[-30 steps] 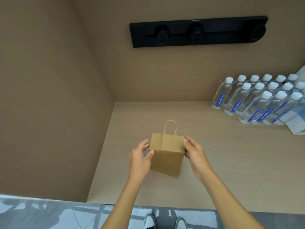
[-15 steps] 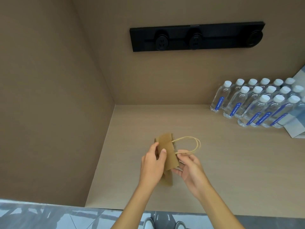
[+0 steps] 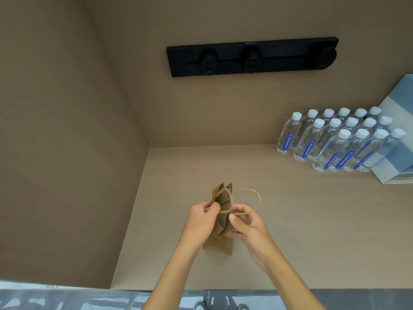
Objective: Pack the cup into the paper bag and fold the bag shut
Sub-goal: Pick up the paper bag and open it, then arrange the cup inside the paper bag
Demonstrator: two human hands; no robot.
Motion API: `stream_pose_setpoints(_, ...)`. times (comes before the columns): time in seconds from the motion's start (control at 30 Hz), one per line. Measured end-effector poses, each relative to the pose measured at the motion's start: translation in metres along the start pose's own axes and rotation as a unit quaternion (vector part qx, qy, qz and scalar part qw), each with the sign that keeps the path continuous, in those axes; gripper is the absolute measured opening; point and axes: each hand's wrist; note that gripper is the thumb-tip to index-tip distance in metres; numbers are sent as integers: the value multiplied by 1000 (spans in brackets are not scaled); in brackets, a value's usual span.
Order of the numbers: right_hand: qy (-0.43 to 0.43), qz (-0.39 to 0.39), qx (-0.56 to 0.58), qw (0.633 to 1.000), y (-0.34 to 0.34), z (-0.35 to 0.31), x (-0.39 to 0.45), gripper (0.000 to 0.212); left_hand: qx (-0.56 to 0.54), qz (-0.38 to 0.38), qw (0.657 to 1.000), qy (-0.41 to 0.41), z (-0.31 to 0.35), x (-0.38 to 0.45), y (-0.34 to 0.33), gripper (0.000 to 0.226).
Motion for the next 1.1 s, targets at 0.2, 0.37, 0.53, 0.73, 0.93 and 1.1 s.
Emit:
stream_pose_setpoints(0.2, -32, 48, -42, 997, -1, -11, 6, 19, -23, -29, 999, 18, 1, 3, 12, 17)
stream_pose_setpoints(0.37, -38, 70, -179, 981, -9, -13, 13, 10, 48, -23, 997, 52, -3, 8, 9, 17)
stream_pose_setpoints(0.53, 13, 106, -329, 938, -1, -20, 16, 16, 141, -4, 989, 53, -10, 12, 20, 11)
stream_pose_setpoints(0.73, 66, 145, -469, 869, 7, -43, 7, 26, 220, 35, 975, -1, -5, 6, 46, 16)
stream_pose_setpoints(0.93, 97, 131, -484, 860, 4, -42, -12, 35, 356, 57, 933, -16, -9, -11, 58, 15)
stream_pose_setpoints(1.1, 98, 151, -466, 866, 2, -34, -25, 42, 411, 67, 909, -2, -6, -16, 64, 22)
Point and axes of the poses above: each hand's wrist, its own x-axis towards the middle knuckle, its own y-axis out of the back of the hand, z = x × y, and after that the axes turned 5 degrees about x, right-handed
